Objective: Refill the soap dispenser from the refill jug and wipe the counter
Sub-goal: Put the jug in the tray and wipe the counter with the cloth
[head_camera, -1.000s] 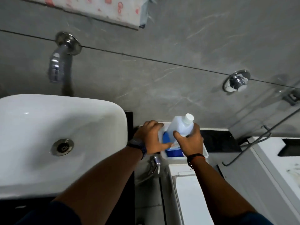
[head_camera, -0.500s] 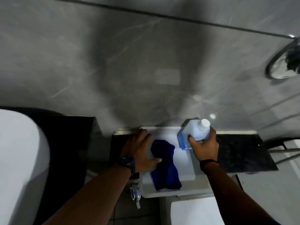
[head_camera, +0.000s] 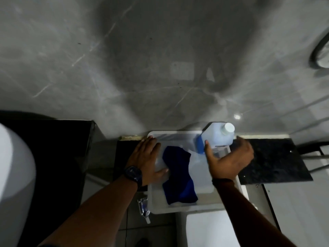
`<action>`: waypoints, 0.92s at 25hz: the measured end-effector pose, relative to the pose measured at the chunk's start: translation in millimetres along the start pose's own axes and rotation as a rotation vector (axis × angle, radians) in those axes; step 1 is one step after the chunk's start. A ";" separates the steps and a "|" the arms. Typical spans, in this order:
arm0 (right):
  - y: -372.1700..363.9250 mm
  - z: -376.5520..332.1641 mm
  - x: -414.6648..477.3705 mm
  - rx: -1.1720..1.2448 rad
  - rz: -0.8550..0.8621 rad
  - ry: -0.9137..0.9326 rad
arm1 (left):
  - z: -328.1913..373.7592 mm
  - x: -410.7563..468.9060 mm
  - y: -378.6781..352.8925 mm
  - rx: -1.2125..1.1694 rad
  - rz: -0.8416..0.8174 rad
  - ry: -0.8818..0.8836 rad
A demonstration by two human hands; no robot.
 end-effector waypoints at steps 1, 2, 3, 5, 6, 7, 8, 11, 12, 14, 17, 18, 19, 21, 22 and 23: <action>-2.0 -7.9 -15.1 -0.052 -0.014 0.061 | 1.1 -0.6 0.4 0.011 0.010 0.004; -6.7 -15.5 -29.3 -0.082 -0.112 0.132 | 1.8 -1.3 1.1 0.016 0.029 0.012; -14.4 -21.7 -40.6 -0.100 -0.281 0.183 | 1.5 -1.7 1.8 0.010 0.044 0.024; -35.8 -26.9 -54.2 -0.188 -0.702 0.204 | -1.7 -2.1 0.2 -0.009 0.034 0.046; -46.7 -26.2 -57.4 -0.257 -0.868 0.189 | -3.9 -1.8 -1.0 -0.011 0.018 0.050; -55.6 -25.5 -57.9 -0.317 -0.972 0.159 | -6.0 -1.0 -1.2 -0.002 0.006 0.045; -62.6 -26.1 -58.2 -0.341 -1.022 0.119 | -8.1 -0.7 0.4 0.017 -0.002 0.034; -65.2 -33.8 -59.6 -0.210 -0.954 0.058 | -7.7 -4.0 15.2 0.059 -0.009 -0.016; -59.0 -39.1 -59.4 -0.163 -0.904 0.065 | -5.6 -8.6 21.9 0.048 -0.010 -0.031; -37.1 -52.7 -57.4 -0.101 -0.780 0.107 | -0.7 -23.6 37.0 0.003 0.005 -0.076; 7.9 -83.3 -57.2 0.009 -0.585 0.172 | 5.6 -58.3 61.5 -0.067 0.047 -0.126; 27.0 -98.2 -62.5 0.044 -0.515 0.195 | 7.3 -76.4 71.5 -0.072 0.054 -0.125; 46.7 -114.2 -71.4 0.071 -0.448 0.210 | 8.7 -97.1 81.0 -0.062 0.062 -0.120; 84.6 -151.6 -100.1 0.103 -0.343 0.221 | 9.7 -151.2 97.6 -0.027 0.083 -0.126; 101.0 -171.4 -118.9 0.116 -0.313 0.220 | 8.7 -183.0 104.5 -0.019 0.100 -0.140; 113.6 -188.0 -138.2 0.131 -0.304 0.218 | 8.2 -212.5 109.2 -0.025 0.119 -0.158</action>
Point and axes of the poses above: each hand's wrist, its own x-axis towards the middle knuckle, its own y-axis out of the back of the hand, z = x × y, the point moved 1 cm from there along x, towards the middle knuckle, and after that the axes turned 13 degrees about -z, right-handed, at the moved point
